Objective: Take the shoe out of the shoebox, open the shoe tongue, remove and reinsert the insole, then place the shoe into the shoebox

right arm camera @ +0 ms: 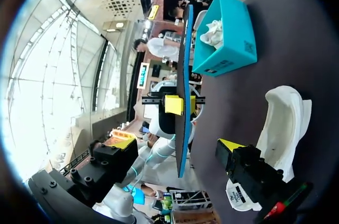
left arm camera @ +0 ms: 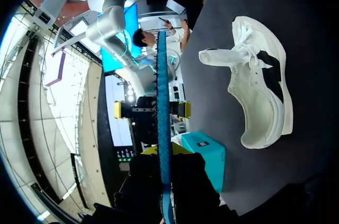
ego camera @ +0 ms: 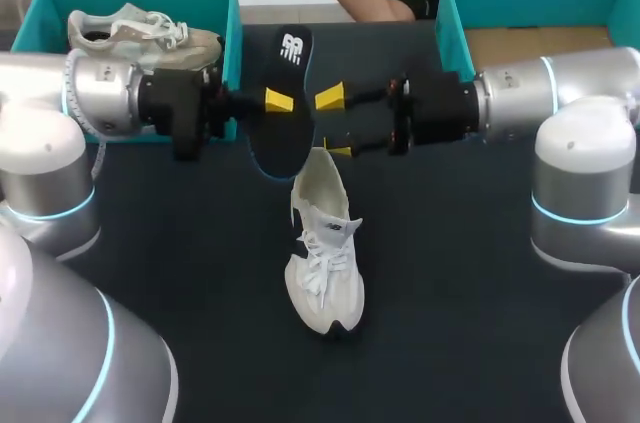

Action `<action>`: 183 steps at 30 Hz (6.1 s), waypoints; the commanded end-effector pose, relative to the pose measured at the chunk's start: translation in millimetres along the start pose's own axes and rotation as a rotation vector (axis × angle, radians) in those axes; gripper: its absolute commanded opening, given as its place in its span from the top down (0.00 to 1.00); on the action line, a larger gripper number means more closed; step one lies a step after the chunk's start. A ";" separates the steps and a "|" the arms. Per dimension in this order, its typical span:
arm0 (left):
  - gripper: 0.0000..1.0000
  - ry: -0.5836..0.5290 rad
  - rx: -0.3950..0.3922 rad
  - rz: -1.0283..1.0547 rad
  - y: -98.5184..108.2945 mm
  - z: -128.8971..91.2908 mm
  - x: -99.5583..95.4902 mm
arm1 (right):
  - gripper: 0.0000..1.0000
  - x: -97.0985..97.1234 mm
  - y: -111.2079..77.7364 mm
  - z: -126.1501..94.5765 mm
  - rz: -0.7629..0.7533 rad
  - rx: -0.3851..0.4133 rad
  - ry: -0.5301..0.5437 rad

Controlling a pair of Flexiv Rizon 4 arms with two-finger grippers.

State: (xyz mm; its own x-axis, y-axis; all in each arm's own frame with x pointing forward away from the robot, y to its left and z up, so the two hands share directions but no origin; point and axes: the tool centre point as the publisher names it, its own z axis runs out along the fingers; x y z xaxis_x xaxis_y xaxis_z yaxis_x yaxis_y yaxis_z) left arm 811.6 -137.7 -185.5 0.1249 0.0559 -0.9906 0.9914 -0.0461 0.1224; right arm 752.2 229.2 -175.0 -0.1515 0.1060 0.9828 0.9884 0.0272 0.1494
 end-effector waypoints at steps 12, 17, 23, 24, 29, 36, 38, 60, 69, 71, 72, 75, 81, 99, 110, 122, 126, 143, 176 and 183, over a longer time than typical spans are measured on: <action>1.00 -0.065 -0.002 0.006 3.8 28.8 3.4 | 0.52 -11.1 5.8 28.6 0.005 0.033 0.036; 1.00 -0.081 -0.004 -0.010 0.7 30.2 4.8 | 0.56 -12.7 8.8 30.7 0.007 0.041 0.037; 1.00 -0.089 -0.004 -0.010 -1.2 31.3 3.7 | 0.67 -14.6 10.1 31.5 0.006 0.042 0.038; 1.00 -0.091 -0.007 -0.010 -1.1 31.0 3.4 | 0.67 -15.1 10.0 31.6 0.007 0.041 0.039; 1.00 -0.094 -0.013 -0.011 -0.5 29.4 2.8 | 0.75 -17.7 8.6 32.2 0.012 0.037 0.044; 1.00 -0.105 -0.022 -0.024 0.9 28.0 2.4 | 1.00 -18.7 8.9 32.9 0.012 0.039 0.043; 1.00 -0.103 -0.018 -0.032 0.7 28.5 1.4 | 1.00 -18.2 9.8 33.5 0.005 0.033 0.032; 0.00 0.097 -0.091 -0.810 -8.4 -32.7 7.3 | 1.00 -23.1 37.9 -1.6 -0.263 -0.131 -0.040; 0.00 0.079 -0.166 -1.029 -13.7 -41.2 42.9 | 1.00 -13.0 42.6 -0.1 -0.570 -0.143 0.010; 0.00 0.106 -0.188 -1.056 -15.3 -41.7 52.2 | 1.00 -11.3 43.4 0.6 -0.625 -0.145 0.020; 0.00 0.100 -0.196 -1.086 -16.3 -41.4 57.2 | 1.00 -10.7 43.8 0.1 -0.651 -0.144 0.022; 0.00 0.119 -0.215 -1.127 -18.5 -42.2 72.1 | 1.00 -8.1 44.6 0.2 -0.717 -0.123 0.046; 0.00 0.204 -0.236 -1.147 -21.6 -43.7 87.3 | 1.00 -5.5 45.4 1.3 -0.733 -0.094 0.046; 0.00 0.285 -0.241 -1.160 -22.3 -42.6 92.2 | 1.00 -8.2 46.9 -1.9 -0.777 -0.082 0.034; 0.00 0.353 -0.256 -1.196 -33.4 -44.7 129.1 | 1.00 -39.2 57.6 -1.8 -0.974 -0.088 0.010; 0.00 0.435 -0.276 -1.214 -30.2 -37.6 149.4 | 1.00 -82.1 63.3 22.8 -0.968 0.013 0.025; 0.00 0.497 -0.303 -1.190 -32.7 -35.6 147.9 | 1.00 -91.2 60.0 27.4 -0.959 0.040 0.032; 0.00 0.538 -0.336 -1.183 -29.2 -19.0 145.9 | 1.00 -108.0 50.3 24.7 -0.943 0.055 0.008; 0.00 0.495 -0.369 -1.218 -25.7 -17.4 155.1 | 1.00 -138.0 42.5 31.8 -0.955 0.052 0.013; 0.00 0.495 -0.369 -1.218 -25.7 -17.4 155.1 | 1.00 -145.6 33.9 26.8 -0.923 0.042 0.007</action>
State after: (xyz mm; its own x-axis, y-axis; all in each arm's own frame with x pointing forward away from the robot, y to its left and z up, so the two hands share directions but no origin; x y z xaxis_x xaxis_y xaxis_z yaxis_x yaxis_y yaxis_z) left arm 806.7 -110.2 -341.4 -0.9043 0.2204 -0.3657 0.4249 0.5491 -0.7197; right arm 811.7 242.4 -313.4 -0.8808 0.0105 0.4734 0.4705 0.1312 0.8726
